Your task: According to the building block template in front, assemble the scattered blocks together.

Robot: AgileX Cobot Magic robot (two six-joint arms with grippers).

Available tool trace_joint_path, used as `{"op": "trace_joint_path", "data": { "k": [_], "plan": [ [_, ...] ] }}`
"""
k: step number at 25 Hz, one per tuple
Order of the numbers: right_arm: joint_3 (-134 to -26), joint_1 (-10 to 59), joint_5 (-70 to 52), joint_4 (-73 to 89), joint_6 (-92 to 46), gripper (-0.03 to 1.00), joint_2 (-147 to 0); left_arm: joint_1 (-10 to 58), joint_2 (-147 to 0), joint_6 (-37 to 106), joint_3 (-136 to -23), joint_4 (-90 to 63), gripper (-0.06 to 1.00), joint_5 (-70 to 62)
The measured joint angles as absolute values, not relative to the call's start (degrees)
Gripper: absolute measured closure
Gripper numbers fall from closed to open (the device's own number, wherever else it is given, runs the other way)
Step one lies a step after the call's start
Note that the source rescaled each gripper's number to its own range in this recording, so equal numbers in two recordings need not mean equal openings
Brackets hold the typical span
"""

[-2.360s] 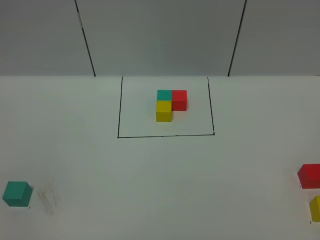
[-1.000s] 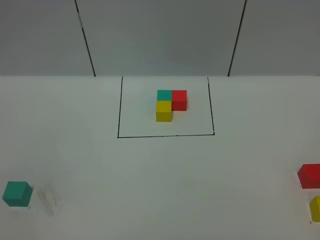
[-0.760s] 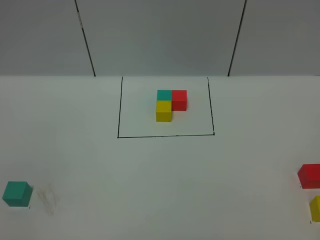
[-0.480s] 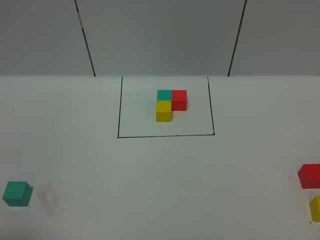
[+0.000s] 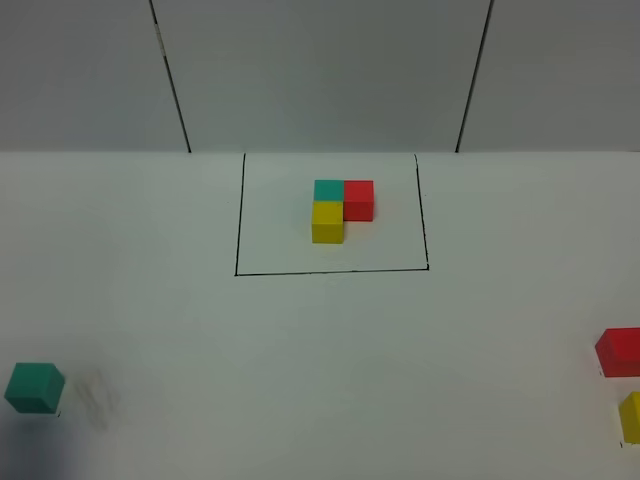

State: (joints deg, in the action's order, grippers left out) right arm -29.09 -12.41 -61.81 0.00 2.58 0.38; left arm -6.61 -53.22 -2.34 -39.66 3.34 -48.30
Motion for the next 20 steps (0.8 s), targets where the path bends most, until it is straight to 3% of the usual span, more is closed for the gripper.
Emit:
{"op": "trace_joint_path", "data": {
  "k": [8, 20],
  "plan": [
    [-29.09, -12.41, -61.81, 0.0, 2.58, 0.3, 0.38, -6.61, -67.64, -2.29, -39.66, 5.95, 0.1, -40.69],
    [-29.09, -12.41, -61.81, 0.0, 2.58, 0.3, 0.38, -6.61, -76.65, -2.23, -39.66, 5.84, 0.1, -30.99]
  ]
}}
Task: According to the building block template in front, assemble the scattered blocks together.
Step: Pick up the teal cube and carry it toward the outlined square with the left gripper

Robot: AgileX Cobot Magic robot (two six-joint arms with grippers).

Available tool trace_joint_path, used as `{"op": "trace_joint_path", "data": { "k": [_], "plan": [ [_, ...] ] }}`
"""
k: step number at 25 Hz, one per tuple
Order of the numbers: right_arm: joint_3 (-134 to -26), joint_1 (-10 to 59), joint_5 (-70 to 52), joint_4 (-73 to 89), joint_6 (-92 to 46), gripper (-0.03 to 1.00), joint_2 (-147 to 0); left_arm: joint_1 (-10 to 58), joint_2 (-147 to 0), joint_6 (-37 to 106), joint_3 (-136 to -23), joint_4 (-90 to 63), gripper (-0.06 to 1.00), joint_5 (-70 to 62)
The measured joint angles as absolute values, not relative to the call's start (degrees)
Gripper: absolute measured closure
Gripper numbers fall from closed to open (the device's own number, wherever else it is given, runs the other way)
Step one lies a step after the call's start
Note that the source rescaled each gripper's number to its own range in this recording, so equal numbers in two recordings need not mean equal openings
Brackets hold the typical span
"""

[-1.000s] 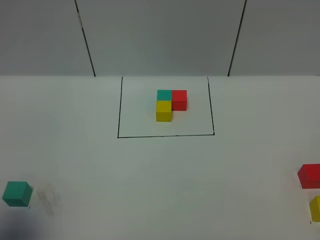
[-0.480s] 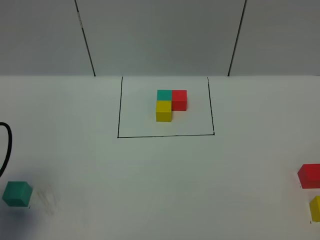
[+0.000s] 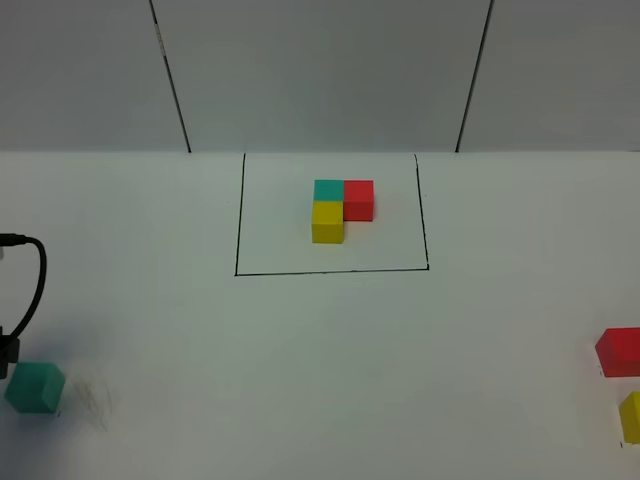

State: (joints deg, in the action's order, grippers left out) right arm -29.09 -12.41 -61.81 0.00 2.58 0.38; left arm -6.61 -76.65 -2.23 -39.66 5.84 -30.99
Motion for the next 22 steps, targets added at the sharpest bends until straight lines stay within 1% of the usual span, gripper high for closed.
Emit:
{"op": "trace_joint_path", "data": {
  "k": [5, 13, 22],
  "plan": [
    [-29.09, -12.41, -61.81, 0.0, 2.58, 0.3, 0.38, -6.61, -79.49, -0.55, -39.82, 4.73, 0.1, -29.73],
    [-29.09, -12.41, -61.81, 0.0, 2.58, 0.3, 0.38, -6.61, -82.88, 10.3, -39.83, -7.17, 0.1, -26.15],
    [-29.09, -12.41, -61.81, 0.0, 2.58, 0.3, 0.38, -6.61, -88.46, 11.46, -39.88, -8.32, 0.1, -23.18]
  ]
}}
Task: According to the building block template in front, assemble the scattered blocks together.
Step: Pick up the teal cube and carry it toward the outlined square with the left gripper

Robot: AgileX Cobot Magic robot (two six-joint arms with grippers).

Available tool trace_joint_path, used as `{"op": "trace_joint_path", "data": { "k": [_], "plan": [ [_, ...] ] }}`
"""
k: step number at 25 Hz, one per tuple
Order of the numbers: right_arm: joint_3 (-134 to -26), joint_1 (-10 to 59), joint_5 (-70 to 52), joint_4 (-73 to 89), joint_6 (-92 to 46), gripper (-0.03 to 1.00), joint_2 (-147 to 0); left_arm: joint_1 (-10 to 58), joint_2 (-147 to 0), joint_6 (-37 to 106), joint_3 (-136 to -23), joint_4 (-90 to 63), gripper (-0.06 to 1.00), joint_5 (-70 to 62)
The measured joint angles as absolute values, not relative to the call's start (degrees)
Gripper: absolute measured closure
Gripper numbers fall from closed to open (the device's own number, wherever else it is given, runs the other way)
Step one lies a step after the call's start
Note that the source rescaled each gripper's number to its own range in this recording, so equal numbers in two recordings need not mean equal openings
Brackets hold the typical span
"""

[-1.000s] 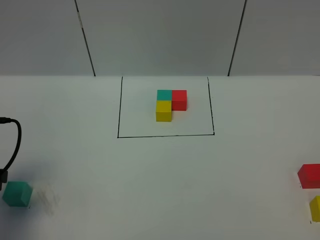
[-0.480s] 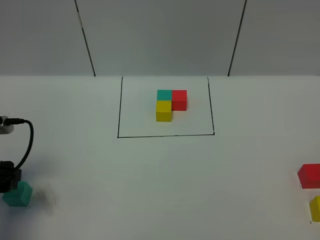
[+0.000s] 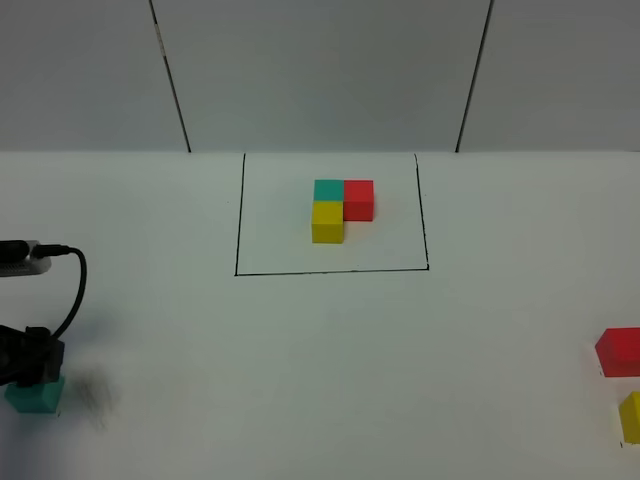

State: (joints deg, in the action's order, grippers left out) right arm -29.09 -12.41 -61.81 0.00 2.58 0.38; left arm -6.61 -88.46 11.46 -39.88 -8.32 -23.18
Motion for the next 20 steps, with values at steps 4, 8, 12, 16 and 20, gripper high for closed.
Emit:
{"op": "trace_joint_path", "data": {
  "k": [4, 8, 12, 16, 20],
  "plan": [
    [-29.09, -12.41, -61.81, 0.0, 2.58, 0.3, 0.38, -6.61, -91.15, 11.46, -39.88, -8.32, 0.1, -21.27],
    [-29.09, -12.41, -61.81, 0.0, 2.58, 0.3, 0.38, -6.61, -93.46, 11.47, -39.88, -8.39, 0.1, -18.79],
    [-29.09, -12.41, -61.81, 0.0, 2.58, 0.3, 0.38, -6.61, -95.77, 11.52, -40.34, -8.39, 0.1, -18.15],
    [-29.09, -12.41, -61.81, 0.0, 2.58, 0.3, 0.38, -6.61, -97.71, 11.52, -42.67, -8.39, 0.1, -19.02],
    [-29.09, -12.41, -61.81, 0.0, 2.58, 0.3, 0.38, -6.61, -98.4, 11.52, -44.45, -8.52, 0.18, -20.33]
  ]
}}
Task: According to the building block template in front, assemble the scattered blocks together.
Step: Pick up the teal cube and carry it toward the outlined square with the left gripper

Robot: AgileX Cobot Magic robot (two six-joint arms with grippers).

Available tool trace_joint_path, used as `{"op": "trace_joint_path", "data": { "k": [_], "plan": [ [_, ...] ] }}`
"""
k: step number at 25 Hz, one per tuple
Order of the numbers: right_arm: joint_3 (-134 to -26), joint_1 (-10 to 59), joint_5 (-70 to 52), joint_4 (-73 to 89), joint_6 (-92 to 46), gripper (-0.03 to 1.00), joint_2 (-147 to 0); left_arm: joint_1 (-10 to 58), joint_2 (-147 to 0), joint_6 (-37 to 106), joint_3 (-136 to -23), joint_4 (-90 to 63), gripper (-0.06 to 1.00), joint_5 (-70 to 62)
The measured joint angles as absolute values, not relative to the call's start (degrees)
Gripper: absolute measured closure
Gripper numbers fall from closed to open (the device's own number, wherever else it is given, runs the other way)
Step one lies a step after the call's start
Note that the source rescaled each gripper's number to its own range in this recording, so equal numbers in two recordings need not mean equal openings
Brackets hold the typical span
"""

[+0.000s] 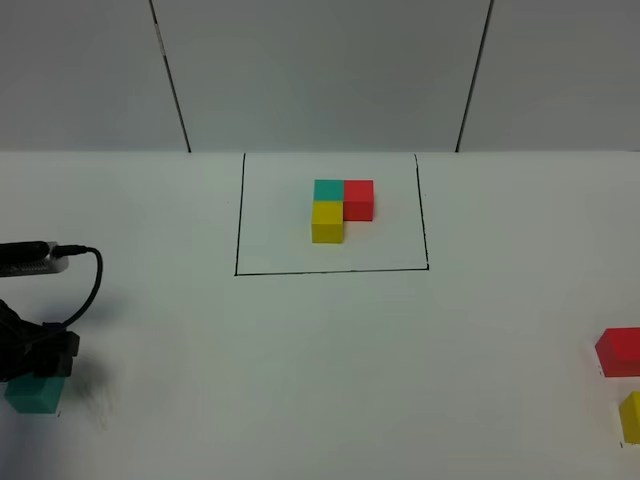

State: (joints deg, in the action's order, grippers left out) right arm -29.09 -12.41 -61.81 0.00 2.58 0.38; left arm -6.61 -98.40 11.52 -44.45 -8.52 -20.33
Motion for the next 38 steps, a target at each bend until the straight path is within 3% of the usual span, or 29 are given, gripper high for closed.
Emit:
{"op": "trace_joint_path", "data": {
  "k": [8, 18, 24, 33, 38],
  "plan": [
    [-29.09, -12.41, -61.81, 0.0, 2.58, 0.3, 0.38, -6.61, -98.4, 12.12, -44.64, -8.58, 0.52, -24.71],
    [-29.09, -12.41, -61.81, 0.0, 2.58, 0.3, 0.38, -6.61, -98.4, 12.32, -44.64, -8.58, 0.59, -26.02],
    [-29.09, -12.41, -61.81, 0.0, 2.58, 0.3, 0.38, -6.61, -98.4, 12.32, -44.85, -8.58, 0.93, -26.56],
    [-29.09, -12.41, -61.81, 0.0, 2.58, 0.3, 0.38, -6.61, -98.4, 16.33, -45.19, -8.58, 0.93, -27.97],
    [-29.09, -12.41, -61.81, 0.0, 2.58, 0.3, 0.38, -6.61, -98.4, 23.96, -51.22, -8.58, 0.94, -38.24]
  ]
}}
